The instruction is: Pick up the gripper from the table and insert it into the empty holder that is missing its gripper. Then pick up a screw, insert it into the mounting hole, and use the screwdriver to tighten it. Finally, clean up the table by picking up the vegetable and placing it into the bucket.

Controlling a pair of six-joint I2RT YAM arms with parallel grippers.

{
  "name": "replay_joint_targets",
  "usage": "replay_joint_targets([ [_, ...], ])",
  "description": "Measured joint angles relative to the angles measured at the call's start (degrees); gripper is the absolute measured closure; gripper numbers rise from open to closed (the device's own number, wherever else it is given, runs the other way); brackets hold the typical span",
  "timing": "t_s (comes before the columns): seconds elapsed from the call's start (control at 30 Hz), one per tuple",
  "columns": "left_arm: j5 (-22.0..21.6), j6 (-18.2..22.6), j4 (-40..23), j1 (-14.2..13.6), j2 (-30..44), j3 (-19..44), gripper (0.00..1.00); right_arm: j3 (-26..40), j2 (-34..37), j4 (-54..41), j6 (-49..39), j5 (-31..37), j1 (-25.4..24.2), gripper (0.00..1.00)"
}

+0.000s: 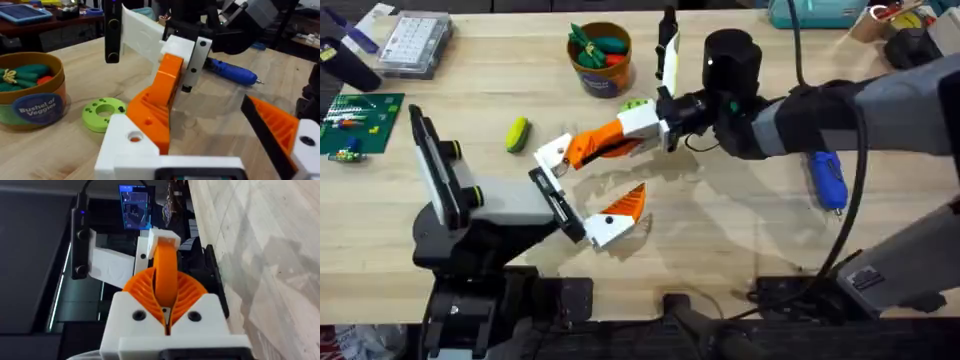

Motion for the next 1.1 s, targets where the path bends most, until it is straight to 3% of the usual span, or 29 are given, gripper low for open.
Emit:
replay_joint_targets([
  [1.1,-3.2,-1.5,0.1,1.0,0.0,0.0,0.014,0.6,0.0,-0.9,-0.8,3.4,2.6,0.981],
])
